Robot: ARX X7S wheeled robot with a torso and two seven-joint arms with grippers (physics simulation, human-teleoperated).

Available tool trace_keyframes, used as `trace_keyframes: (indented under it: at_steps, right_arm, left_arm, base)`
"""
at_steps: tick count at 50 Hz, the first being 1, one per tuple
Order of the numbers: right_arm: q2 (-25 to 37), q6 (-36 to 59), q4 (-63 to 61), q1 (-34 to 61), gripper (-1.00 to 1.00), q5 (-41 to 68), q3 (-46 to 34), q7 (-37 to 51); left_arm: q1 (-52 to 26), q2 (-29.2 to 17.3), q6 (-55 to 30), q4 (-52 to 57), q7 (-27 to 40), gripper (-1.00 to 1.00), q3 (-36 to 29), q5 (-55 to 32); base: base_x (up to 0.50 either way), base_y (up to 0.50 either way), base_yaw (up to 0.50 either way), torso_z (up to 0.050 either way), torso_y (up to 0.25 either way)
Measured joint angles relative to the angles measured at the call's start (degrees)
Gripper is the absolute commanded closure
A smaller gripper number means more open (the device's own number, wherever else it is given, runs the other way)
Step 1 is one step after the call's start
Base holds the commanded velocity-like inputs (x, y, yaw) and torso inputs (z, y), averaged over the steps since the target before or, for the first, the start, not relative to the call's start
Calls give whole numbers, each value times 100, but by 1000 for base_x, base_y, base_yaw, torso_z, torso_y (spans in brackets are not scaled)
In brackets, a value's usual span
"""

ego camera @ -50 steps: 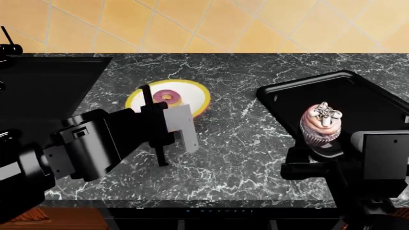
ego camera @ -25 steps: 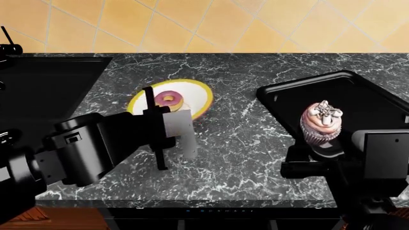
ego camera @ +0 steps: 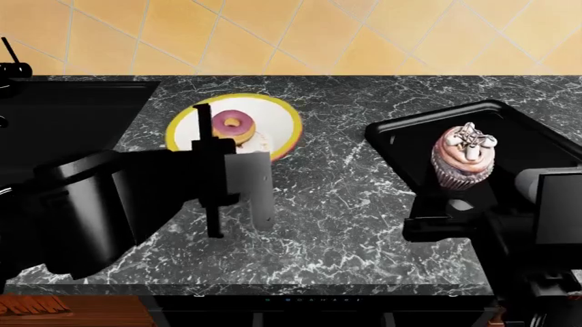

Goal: Pick up the bowl with donut and place it on the tray. Pick up the cupcake and place it on the tray.

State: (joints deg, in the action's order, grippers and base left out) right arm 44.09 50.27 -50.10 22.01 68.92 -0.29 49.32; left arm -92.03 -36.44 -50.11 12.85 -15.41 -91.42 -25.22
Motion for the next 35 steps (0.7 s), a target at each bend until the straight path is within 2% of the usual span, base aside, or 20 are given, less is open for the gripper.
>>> trace_keyframes:
  at_steps: [15, 35]
  right_arm:
    - [87, 91, 181, 538, 100, 267, -6, 25]
    - [133, 153, 463, 1053, 100, 354, -52, -6]
  left_arm:
    - [-346, -172, -509, 728, -103, 100, 58, -186]
    - [-583, -246, -705, 1065, -192, 100, 145, -278]
  base:
    - [0, 0, 0, 0, 1]
    - [0, 0, 0, 1, 1]
